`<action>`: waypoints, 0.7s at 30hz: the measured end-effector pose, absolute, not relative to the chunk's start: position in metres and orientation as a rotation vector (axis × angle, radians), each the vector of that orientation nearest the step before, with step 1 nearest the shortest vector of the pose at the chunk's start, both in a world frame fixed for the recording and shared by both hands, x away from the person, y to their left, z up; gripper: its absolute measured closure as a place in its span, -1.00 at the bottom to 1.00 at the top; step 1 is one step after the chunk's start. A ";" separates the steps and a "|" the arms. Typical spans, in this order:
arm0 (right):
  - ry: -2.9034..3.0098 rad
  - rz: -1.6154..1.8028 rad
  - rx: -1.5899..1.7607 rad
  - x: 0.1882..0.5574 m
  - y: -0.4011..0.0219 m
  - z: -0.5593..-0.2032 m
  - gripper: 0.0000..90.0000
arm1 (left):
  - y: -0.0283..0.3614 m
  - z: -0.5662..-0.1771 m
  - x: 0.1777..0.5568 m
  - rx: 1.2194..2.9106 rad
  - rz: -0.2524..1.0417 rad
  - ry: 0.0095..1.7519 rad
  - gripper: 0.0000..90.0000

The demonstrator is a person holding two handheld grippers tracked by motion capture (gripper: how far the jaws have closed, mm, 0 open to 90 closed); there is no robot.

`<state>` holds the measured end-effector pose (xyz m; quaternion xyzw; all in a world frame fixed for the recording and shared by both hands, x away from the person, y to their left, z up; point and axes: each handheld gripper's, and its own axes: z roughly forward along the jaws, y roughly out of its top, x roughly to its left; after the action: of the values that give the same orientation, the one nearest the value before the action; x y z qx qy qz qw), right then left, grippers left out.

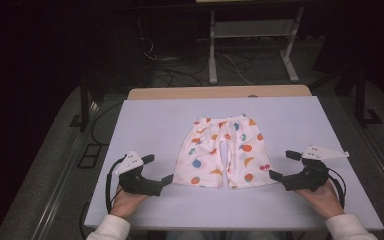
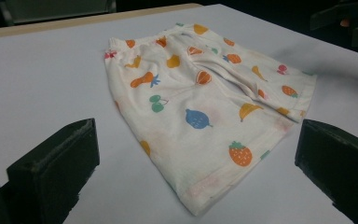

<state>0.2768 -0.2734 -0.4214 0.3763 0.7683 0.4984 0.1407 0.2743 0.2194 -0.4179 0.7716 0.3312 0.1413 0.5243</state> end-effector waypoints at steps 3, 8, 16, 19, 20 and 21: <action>2.213 1.448 1.093 0.276 -0.274 -0.421 -1.00 | 0.219 -0.418 0.274 1.845 0.343 0.791 -1.00; 2.209 1.449 1.096 0.275 -0.275 -0.421 -1.00 | 0.220 -0.417 0.274 1.844 0.343 0.795 -1.00; 2.203 1.454 1.107 0.275 -0.276 -0.420 -1.00 | 0.219 -0.418 0.274 1.857 0.343 0.789 -1.00; 2.199 1.456 1.105 0.274 -0.277 -0.420 -1.00 | 0.219 -0.418 0.273 1.856 0.345 0.791 -1.00; 2.200 1.454 1.103 0.274 -0.276 -0.419 -1.00 | 0.219 -0.417 0.273 1.856 0.349 0.791 -1.00; 2.200 1.454 1.103 0.274 -0.276 -0.419 -1.00 | 0.219 -0.417 0.273 1.856 0.349 0.791 -1.00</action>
<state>0.2743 -0.2765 -0.4195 0.3819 0.7620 0.5036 0.1412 0.2734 0.2192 -0.4174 0.7741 0.3299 0.1455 0.5203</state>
